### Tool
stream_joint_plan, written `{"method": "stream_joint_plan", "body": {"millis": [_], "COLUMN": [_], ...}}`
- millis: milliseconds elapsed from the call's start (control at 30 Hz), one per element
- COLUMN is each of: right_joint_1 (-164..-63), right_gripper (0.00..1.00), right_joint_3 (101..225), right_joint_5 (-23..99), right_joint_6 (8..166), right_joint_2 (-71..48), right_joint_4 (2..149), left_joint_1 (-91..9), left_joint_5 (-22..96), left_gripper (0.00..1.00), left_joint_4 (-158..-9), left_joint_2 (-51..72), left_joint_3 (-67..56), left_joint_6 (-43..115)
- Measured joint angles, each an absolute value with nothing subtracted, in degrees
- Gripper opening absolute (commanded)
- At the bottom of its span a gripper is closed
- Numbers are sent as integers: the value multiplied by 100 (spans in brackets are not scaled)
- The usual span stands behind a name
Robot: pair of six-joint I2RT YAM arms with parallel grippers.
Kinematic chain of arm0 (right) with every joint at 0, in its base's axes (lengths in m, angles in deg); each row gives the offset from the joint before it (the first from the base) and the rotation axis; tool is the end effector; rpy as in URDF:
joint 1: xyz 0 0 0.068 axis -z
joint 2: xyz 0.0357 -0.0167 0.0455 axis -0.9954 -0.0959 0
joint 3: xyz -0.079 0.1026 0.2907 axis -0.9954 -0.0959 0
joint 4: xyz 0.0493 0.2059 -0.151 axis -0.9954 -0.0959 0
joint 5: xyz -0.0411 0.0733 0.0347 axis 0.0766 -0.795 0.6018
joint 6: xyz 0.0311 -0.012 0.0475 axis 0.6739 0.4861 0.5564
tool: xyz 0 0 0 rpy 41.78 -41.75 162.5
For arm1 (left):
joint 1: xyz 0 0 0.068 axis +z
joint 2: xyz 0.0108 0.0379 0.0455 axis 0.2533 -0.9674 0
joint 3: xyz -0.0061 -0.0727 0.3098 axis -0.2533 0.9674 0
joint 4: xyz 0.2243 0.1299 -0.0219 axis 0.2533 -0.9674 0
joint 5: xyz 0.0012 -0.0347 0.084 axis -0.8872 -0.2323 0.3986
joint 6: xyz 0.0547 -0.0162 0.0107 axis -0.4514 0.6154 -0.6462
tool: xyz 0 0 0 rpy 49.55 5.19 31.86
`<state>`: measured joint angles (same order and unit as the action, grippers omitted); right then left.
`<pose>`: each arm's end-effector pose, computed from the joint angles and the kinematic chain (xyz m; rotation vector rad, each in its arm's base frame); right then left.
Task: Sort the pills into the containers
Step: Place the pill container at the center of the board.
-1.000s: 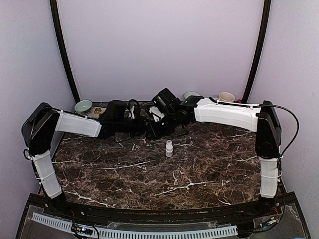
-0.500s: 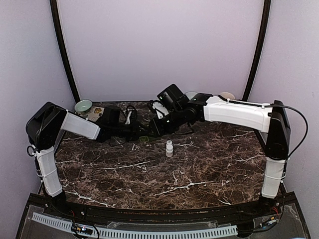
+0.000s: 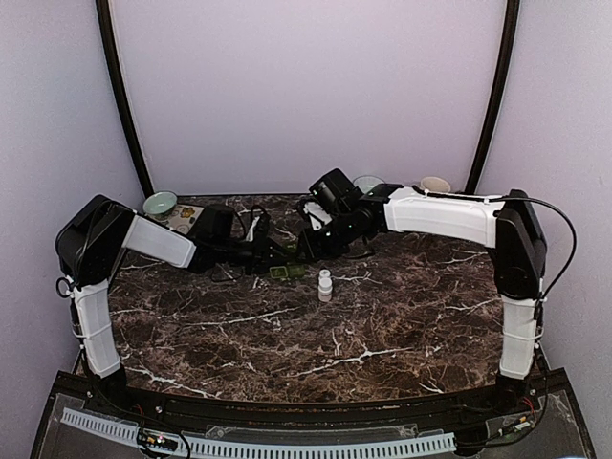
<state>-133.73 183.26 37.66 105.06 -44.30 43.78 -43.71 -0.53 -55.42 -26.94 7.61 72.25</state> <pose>0.3013 0.3586 0.2921 -0.6128 2.5072 0.7082 0.3586 -0.2330 0.1999 0.2422 2.2270 -1.5927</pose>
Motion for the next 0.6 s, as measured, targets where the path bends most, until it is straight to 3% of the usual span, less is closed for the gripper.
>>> {"method": "stream_joint_plan", "body": {"millis": [600], "right_joint_1": [-13321], "right_gripper": [33], "right_joint_3": [18586], "right_joint_5": [3667], "right_joint_6": [10458], "right_joint_2": [-4913], "right_joint_4": [4227], "left_joint_1": [-4279], "left_joint_5": [-438], "left_gripper": [1], "left_joint_4": [-5881], "left_joint_2": [-3096], "left_joint_3": [486], "left_joint_6": [6768]}}
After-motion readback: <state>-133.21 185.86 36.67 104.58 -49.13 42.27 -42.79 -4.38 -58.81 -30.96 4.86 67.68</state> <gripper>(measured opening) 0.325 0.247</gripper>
